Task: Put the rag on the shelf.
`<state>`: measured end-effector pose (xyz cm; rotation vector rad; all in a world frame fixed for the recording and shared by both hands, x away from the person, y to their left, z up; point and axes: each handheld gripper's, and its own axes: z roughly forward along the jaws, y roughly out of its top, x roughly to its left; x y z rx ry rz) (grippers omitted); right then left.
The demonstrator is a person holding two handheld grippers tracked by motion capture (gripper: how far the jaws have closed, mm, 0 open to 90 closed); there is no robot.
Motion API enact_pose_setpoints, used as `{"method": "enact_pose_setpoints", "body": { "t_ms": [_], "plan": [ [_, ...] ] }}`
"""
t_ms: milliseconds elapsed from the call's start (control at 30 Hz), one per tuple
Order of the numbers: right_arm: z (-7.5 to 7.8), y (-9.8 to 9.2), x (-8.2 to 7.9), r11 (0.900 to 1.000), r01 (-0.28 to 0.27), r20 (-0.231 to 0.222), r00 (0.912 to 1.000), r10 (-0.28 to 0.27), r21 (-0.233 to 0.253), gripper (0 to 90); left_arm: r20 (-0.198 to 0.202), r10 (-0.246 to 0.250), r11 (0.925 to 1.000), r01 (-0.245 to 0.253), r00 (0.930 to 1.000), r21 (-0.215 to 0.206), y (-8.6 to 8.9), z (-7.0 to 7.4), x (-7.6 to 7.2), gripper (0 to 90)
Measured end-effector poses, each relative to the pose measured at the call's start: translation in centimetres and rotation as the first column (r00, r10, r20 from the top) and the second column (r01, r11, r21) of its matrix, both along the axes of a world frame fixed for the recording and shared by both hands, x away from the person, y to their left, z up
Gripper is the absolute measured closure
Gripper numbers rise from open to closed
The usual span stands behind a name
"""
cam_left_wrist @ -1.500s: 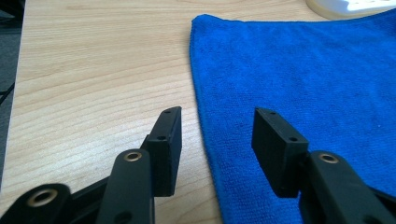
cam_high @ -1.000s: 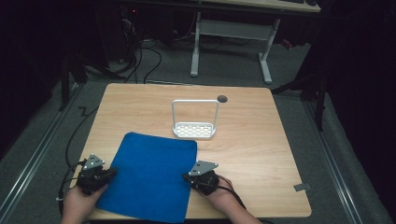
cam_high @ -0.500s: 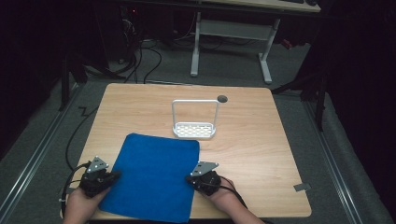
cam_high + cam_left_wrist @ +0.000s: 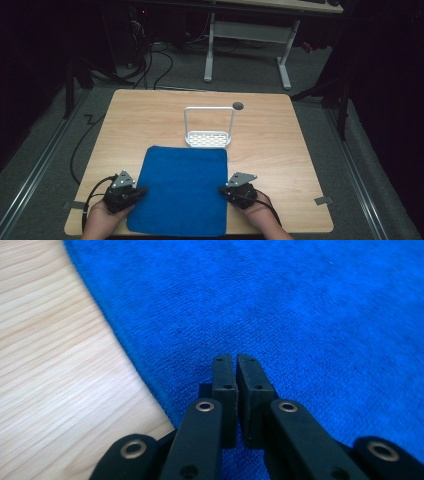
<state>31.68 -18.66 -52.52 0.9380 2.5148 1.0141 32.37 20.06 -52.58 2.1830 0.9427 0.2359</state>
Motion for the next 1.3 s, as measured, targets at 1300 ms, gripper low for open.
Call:
{"method": "enact_pose_setpoints", "body": {
  "t_ms": [1300],
  "plan": [
    [0.0, -8.7, -2.7, 0.984, 0.174, 0.004, 0.9847, -0.174, 0.021, 89.0, -0.023, -0.212, 0.9748, 0.21, 0.977, -0.077, -6.7, -0.3, -1.9, 84.0]
  ]
}}
